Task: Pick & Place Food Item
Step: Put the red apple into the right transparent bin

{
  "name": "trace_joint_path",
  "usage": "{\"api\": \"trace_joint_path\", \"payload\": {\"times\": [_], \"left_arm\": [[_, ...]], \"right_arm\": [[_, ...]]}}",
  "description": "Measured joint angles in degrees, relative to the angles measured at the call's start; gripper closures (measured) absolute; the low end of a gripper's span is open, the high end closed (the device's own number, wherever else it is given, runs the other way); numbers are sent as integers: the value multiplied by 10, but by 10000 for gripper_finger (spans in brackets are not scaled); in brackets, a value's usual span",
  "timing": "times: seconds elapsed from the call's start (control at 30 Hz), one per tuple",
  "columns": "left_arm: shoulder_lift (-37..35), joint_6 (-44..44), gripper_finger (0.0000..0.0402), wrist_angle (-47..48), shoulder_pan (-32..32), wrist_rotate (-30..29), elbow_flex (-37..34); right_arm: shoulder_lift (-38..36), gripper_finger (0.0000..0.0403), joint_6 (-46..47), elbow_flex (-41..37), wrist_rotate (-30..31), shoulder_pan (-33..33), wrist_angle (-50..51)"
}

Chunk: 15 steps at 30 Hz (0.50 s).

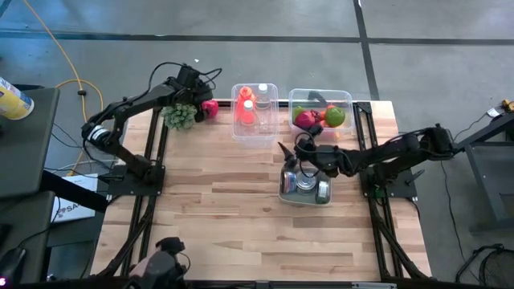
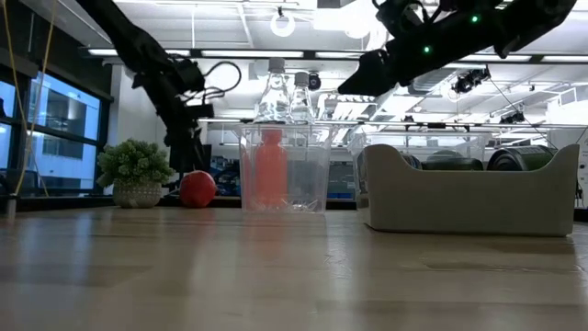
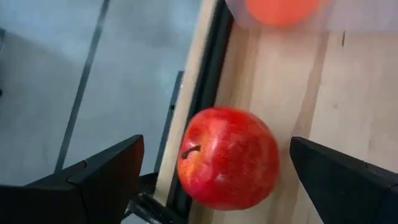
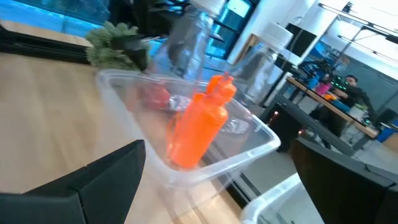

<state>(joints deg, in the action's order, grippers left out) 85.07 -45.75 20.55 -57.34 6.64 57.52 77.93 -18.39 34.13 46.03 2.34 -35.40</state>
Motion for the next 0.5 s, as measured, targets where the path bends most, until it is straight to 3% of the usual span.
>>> {"api": "trace_joint_path", "payload": {"times": [0.3, 0.5], "left_arm": [[57, -38, 8, 1, 0, 15, 0], [93, -38, 8, 1, 0, 13, 0]], "right_arm": [[0, 10, 0, 0, -3, -34, 0], [0, 10, 0, 0, -42, -47, 1]]}}
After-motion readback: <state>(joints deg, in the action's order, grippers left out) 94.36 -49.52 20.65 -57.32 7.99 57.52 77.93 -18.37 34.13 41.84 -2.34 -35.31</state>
